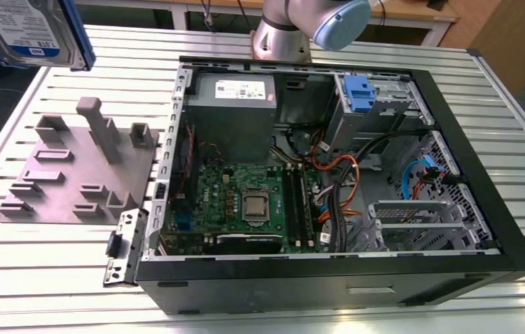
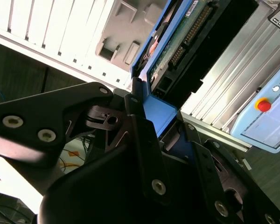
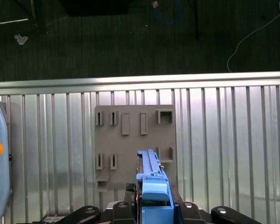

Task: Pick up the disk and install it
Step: 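Pick up the disk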

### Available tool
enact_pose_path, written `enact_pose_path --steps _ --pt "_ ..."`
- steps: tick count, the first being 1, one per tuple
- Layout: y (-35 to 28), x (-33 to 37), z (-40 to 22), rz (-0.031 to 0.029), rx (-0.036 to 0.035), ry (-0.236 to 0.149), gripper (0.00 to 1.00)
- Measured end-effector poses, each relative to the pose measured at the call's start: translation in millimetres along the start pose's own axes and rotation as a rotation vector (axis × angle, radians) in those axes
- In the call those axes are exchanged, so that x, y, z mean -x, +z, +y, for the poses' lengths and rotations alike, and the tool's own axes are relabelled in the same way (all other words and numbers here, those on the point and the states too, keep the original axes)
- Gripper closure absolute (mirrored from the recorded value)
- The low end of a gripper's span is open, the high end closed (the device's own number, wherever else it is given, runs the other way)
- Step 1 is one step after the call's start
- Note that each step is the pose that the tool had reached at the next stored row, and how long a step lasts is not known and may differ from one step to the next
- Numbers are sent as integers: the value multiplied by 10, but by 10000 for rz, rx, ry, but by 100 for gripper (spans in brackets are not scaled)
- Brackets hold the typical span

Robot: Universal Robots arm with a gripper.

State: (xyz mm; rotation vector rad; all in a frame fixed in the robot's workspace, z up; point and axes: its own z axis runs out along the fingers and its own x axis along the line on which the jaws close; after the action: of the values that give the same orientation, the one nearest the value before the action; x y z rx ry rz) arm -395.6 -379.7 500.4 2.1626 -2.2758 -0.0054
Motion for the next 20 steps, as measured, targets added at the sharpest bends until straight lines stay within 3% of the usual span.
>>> enact_pose_path --steps 20 --pt "-1 3 -53 1 1 -1 64"
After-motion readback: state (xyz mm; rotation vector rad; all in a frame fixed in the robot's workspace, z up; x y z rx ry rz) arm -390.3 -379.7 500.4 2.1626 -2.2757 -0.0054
